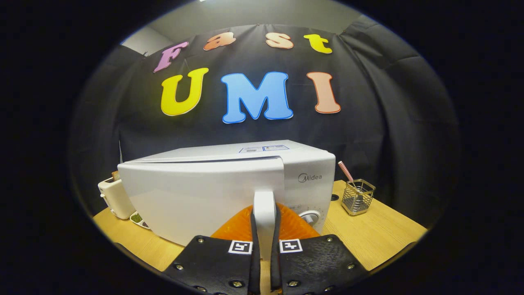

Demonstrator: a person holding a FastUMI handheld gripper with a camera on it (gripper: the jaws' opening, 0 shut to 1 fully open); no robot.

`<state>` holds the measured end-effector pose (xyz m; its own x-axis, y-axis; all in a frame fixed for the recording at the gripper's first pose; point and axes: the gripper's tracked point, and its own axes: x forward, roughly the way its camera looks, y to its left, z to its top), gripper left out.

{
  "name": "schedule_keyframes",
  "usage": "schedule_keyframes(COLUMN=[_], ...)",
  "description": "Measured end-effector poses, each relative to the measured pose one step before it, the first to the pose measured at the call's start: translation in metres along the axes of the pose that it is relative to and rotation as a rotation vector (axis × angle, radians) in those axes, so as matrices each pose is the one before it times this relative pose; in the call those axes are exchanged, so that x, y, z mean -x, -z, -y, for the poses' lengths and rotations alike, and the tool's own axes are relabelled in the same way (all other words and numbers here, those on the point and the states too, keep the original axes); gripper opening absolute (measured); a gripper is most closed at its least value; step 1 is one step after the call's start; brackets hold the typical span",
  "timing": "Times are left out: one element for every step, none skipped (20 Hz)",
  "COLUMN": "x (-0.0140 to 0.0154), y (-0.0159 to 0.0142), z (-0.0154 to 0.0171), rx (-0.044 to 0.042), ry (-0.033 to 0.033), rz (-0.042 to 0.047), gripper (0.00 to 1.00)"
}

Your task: Open the microwave, put the food inside, and close the microwave door.

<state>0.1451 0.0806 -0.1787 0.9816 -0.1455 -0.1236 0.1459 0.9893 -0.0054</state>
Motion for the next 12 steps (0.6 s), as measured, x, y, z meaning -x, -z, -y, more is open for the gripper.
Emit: schedule_keyframes(x=[0.00965, 0.00676, 0.00640, 0.00590, 0.00613, 0.00734, 0.00805, 0.00590, 0.00790, 0.00762, 0.00681, 0.00553], y=[-0.00098, 0.00243, 0.00026, 0.00277, 0.00040, 0.00145, 0.00053, 0.00123, -0.00020, 0.00211, 0.00171, 0.00141], z=[-0.00180, -0.00164, -0.00086, -0.00129, -0.00234, -0.00344, -0.00353, -0.00353, -0.00586, -0.00534, -0.00261, -0.00336], rx=[0.02155, 0.00267, -0.00981, -0.01369, -0.00821, -0.00657, -0.00417, -0.00075, 0.00091, 0.00409, 0.00574, 0.00936], ry=[-0.00161, -0.00280, -0.00409, -0.00377, -0.00494, -0.00875, -0.01332, -0.01614, -0.02863, -0.02764, -0.01923, -0.01772], rz=[0.01640, 0.00669, -0.00278, -0.01148, -0.00804, -0.00856, -0.00831, -0.00537, 0.00001, -0.00373, -0.00475, 0.00021], gripper=[0.10, 0.10, 0.10, 0.10, 0.10, 0.10, 0.10, 0.16, 0.21, 0.25, 0.27, 0.29])
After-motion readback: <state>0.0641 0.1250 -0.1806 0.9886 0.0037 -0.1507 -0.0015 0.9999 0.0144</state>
